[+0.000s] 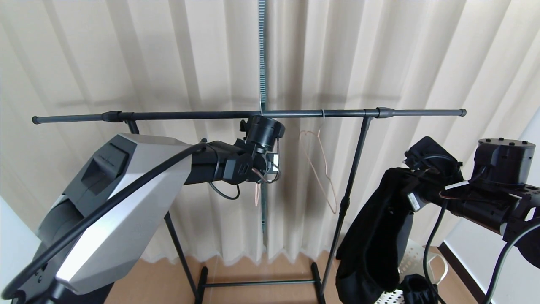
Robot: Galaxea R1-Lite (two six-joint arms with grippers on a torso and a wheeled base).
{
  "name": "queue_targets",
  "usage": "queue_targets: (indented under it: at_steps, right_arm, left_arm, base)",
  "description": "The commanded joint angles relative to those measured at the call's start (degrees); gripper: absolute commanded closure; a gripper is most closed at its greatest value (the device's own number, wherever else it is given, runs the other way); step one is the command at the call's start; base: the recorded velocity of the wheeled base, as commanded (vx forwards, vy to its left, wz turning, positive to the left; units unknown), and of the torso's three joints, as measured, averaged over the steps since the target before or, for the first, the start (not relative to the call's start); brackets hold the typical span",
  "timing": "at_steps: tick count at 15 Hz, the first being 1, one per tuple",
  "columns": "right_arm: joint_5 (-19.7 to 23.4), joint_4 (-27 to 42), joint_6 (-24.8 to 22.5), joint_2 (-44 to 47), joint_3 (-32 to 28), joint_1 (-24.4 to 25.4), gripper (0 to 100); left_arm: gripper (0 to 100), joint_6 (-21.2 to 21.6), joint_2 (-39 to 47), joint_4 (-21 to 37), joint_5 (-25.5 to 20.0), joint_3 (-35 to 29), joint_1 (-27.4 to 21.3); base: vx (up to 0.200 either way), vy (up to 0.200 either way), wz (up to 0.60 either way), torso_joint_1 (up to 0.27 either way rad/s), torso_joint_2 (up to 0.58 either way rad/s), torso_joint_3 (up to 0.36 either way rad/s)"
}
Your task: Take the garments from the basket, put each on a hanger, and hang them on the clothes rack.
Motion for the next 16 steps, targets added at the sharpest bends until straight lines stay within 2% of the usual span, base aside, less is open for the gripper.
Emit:
queue_targets:
  at_steps: [1, 2, 4, 10, 12, 13, 14, 16]
  right_arm:
    - [0.04, -0.02, -0.03, -0.04, 0.01, 0.01, 100]
    - [0.04, -0.02, -0.03, -0.04, 0.01, 0.01, 100]
    - [0.04, -0.02, -0.03, 0.14, -0.07, 0.01, 100]
    - [0.04, -0.20, -0.03, 1.11, 0.01, 0.54, 100]
    - [-0.05, -0.20, -0.03, 0.84, 0.45, 1.33, 100]
    - [-0.13, -0.20, -0.03, 0.23, 1.33, 2.56, 100]
    - [-0.13, -0.20, -0.03, -0.13, 1.42, 3.09, 100]
    - [-0.31, -0.20, -0.47, -1.71, 2.65, 4.49, 100]
  left_arm:
    - [100, 1.06, -3.87, 0.04, 0.01, 3.20, -1.17]
    - [100, 1.06, -3.87, 0.04, 0.01, 3.20, -1.17]
    - [100, 1.76, -6.86, 0.04, 0.01, 7.77, -2.31]
    - [100, 3.08, -19.87, -1.10, -0.07, 25.70, -3.54]
    - [100, 4.05, -26.28, -3.39, -0.07, 34.05, -4.77]
    - [100, 5.02, -30.41, -6.02, -0.07, 40.64, -5.48]
    - [100, 5.37, -32.08, -7.25, -0.16, 43.45, -5.74]
    - [100, 7.57, -40.52, -17.98, -0.87, 63.14, -6.09]
  base:
    - [0.000, 0.000, 0.00, 0.000, 0.00, 0.000]
    - [0.000, 0.000, 0.00, 0.000, 0.00, 0.000]
    - [0.000, 0.000, 0.00, 0.000, 0.00, 0.000]
    - [0.000, 0.000, 0.00, 0.000, 0.00, 0.000]
    - [0.000, 0.000, 0.00, 0.000, 0.00, 0.000]
    - [0.000, 0.000, 0.00, 0.000, 0.00, 0.000]
    - [0.000, 0.000, 0.00, 0.000, 0.00, 0.000]
    - [0.000, 0.000, 0.00, 0.000, 0.00, 0.000]
